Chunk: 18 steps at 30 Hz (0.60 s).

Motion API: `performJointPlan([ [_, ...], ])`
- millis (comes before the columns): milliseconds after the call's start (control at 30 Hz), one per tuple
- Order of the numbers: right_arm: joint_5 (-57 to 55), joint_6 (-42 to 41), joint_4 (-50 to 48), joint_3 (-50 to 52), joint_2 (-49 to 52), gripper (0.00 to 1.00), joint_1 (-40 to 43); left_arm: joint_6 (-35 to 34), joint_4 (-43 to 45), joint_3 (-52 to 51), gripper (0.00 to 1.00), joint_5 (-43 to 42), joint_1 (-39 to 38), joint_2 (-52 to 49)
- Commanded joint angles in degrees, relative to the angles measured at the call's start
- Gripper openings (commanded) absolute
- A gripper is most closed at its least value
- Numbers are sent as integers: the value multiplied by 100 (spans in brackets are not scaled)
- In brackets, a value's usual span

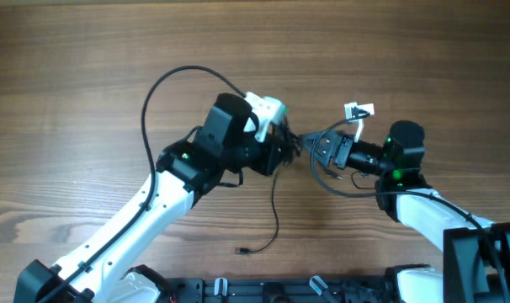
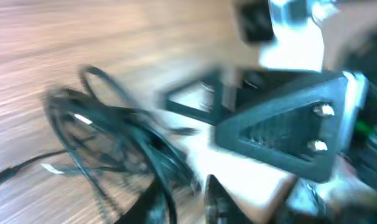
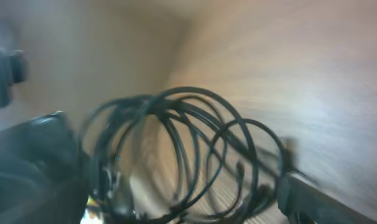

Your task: Untangle cables

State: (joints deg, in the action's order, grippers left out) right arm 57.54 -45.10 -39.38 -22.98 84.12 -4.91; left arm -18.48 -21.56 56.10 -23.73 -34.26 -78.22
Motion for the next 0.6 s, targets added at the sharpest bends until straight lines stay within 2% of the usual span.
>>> performJointPlan([
  [0,-1078,118,691,-22,7,100,280,-1281,-232,-22,30,1801,109,-55],
  [233,-951,306,680,-33,-37,100,844,-2334,-968,-22,42,2889,166,-55],
  [267,-892,382,693,-37,-81,100,901,-2452,-1021,-22,50,2944,166,-55],
  [333,-841,455,730,-37,-214,100,944,-2601,-964,-22,88,2883,170,-55],
  [367,-841,457,730,-39,-278,100,942,-2592,-901,-22,100,2761,170,-55],
  [467,-844,439,761,-39,-461,100,942,-2590,-793,-22,100,2345,170,-55],
  [567,-990,409,1130,-114,-691,100,942,-2570,-715,-22,100,2339,170,-55],
])
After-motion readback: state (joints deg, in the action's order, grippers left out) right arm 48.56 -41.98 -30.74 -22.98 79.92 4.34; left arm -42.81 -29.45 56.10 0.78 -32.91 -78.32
